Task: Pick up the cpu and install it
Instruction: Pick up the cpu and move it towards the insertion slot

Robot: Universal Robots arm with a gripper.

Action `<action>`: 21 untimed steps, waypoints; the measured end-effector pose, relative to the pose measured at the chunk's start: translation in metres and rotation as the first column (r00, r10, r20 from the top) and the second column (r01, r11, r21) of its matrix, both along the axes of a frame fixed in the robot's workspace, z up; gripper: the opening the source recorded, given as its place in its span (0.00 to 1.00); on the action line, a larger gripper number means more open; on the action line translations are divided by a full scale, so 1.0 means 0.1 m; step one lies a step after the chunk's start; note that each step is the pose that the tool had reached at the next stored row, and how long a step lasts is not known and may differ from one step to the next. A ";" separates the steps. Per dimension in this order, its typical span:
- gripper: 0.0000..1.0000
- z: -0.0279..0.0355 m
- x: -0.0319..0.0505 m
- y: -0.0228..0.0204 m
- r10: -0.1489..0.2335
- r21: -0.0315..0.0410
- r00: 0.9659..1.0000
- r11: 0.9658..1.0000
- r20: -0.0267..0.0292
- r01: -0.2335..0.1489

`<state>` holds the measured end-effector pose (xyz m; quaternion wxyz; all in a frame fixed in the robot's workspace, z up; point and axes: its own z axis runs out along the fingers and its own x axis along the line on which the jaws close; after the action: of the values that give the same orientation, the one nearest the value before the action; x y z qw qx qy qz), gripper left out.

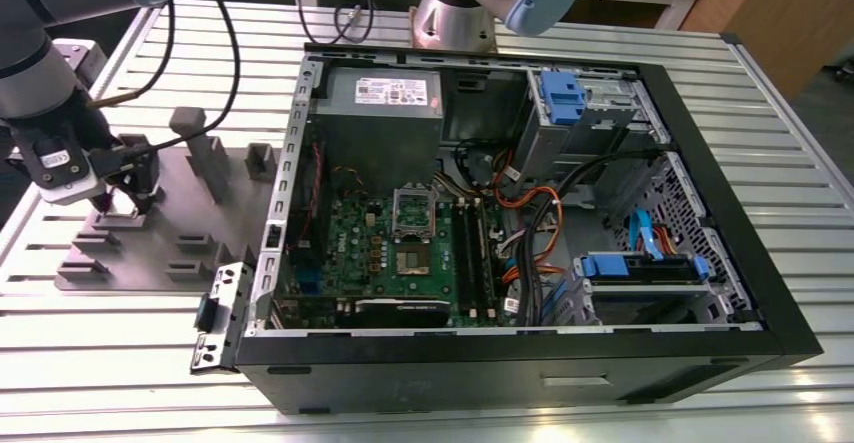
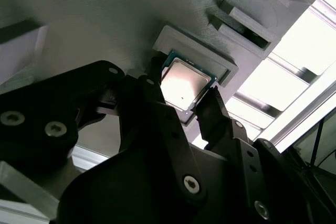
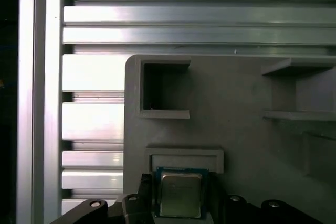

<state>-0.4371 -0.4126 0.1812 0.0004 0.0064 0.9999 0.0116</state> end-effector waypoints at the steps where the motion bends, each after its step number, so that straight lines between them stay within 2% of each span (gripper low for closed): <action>1: 0.53 0.000 0.000 -0.001 0.000 0.000 1.000 1.000 0.000 0.000; 10: 0.53 0.000 0.000 -0.002 0.001 0.000 1.000 1.000 0.000 -0.001; 12: 0.55 0.000 0.001 -0.002 0.001 0.000 1.000 1.000 0.000 -0.001; 13: 0.61 0.002 0.001 -0.002 0.001 0.000 1.000 1.000 0.000 -0.001; 21: 0.61 0.025 0.001 -0.003 0.001 0.000 1.000 1.000 0.000 -0.001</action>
<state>-0.4371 -0.4129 0.1837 0.0003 0.0061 0.9999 0.0116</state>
